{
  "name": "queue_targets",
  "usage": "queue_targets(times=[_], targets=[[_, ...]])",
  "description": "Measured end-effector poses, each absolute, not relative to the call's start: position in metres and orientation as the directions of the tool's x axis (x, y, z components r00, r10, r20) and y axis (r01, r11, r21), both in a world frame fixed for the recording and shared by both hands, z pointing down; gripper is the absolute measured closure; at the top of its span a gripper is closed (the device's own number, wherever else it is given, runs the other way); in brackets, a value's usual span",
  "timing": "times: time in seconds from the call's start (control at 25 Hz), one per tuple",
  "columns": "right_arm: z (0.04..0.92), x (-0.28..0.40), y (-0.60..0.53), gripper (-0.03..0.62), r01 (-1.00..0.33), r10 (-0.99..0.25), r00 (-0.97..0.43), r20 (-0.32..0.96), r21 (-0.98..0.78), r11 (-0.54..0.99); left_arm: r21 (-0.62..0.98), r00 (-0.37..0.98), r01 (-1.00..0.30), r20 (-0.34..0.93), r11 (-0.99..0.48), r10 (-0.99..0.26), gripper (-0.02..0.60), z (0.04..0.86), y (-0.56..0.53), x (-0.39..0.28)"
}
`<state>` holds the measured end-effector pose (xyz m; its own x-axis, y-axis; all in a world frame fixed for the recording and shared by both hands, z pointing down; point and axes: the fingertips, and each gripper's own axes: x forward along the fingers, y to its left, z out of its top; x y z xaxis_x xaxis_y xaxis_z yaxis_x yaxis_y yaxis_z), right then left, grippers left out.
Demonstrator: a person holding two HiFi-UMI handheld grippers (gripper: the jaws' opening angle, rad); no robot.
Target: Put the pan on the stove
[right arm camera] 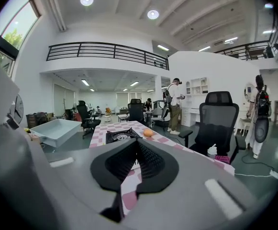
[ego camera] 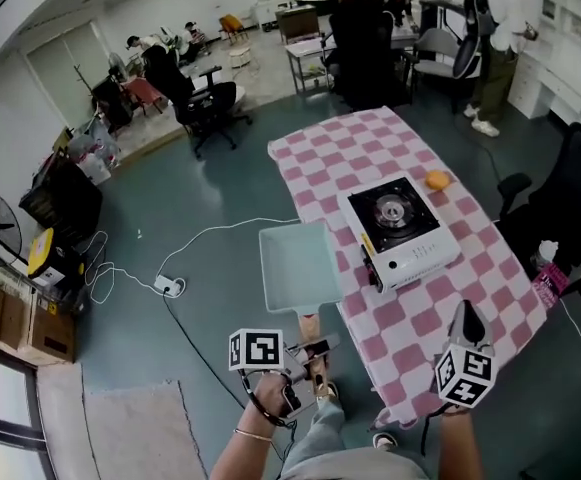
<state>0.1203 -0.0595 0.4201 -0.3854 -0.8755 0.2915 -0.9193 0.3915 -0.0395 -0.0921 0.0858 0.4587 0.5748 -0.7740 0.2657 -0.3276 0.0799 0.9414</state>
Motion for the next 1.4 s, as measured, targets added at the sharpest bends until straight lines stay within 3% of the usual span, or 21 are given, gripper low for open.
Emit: queue_targets(times=[0.48, 0.88, 1.4], targets=[[0.414, 0.117, -0.068, 0.585, -0.987, -0.94, -0.157, 0.302, -0.022, 0.158, 0.947, 0.723, -0.321, 0.263, 0.027, -0.639, 0.52, 0.462, 0.031, -0.136], [0.417, 0.123, -0.074, 0.585, -0.996, -0.949, -0.086, 0.304, -0.03, 0.081, 0.946, 0.786, -0.325, 0.259, -0.019, -0.561, 0.52, 0.458, 0.006, -0.131], [0.43, 0.115, -0.102, 0.585, -0.993, -0.942, -0.098, 0.32, -0.093, 0.072, 0.944, 0.828, -0.33, 0.276, -0.026, -0.488, 0.52, 0.467, -0.012, -0.114]])
